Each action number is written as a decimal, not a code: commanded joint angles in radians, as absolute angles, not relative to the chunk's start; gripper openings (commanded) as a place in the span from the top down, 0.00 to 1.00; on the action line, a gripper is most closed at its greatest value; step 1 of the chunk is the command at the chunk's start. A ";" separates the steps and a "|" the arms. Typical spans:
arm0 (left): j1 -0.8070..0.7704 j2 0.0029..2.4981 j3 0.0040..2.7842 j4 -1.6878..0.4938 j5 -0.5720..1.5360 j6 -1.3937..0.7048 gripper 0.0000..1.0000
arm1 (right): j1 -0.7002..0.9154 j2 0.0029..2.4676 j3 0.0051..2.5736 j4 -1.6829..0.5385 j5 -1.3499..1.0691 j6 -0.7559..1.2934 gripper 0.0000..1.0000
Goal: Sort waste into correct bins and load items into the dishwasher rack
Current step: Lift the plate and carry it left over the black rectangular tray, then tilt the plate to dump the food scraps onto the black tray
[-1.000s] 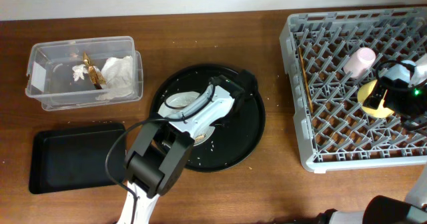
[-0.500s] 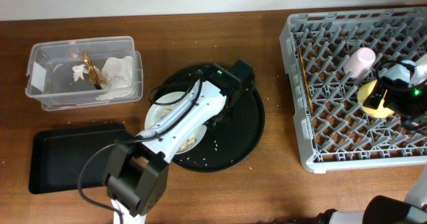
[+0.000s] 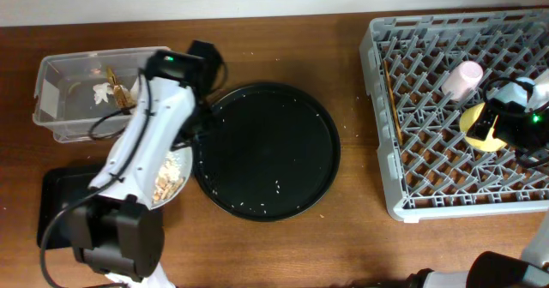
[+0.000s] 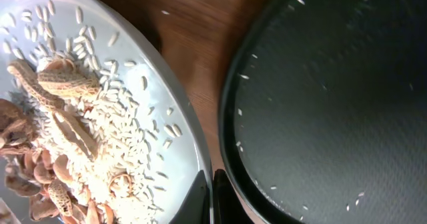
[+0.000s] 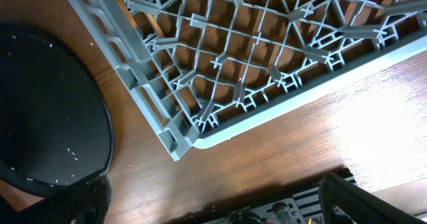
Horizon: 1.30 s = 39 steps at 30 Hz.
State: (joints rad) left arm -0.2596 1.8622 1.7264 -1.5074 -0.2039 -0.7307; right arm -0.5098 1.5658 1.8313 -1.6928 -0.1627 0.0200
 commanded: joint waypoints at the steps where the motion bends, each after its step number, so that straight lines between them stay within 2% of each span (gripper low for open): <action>1: -0.121 1.834 1.747 -1.491 -0.142 -0.740 0.99 | -0.512 1.553 1.828 -1.695 -0.172 0.020 0.02; 7: 0.106 1.834 1.747 -1.451 -0.027 -0.726 0.99 | -0.512 1.553 1.828 -1.695 -0.172 0.020 0.02; 20: 0.467 1.834 1.747 -1.433 0.444 -0.422 0.99 | -0.512 1.553 1.828 -1.695 -0.172 0.020 0.02; 33: 0.634 1.834 1.745 -1.463 0.683 -0.274 0.99 | -0.512 1.553 1.828 -1.695 -0.172 0.020 0.02; 39: 0.679 1.834 1.724 -1.514 0.727 -0.214 0.99 | -0.512 1.553 1.828 -1.695 -0.172 0.020 0.02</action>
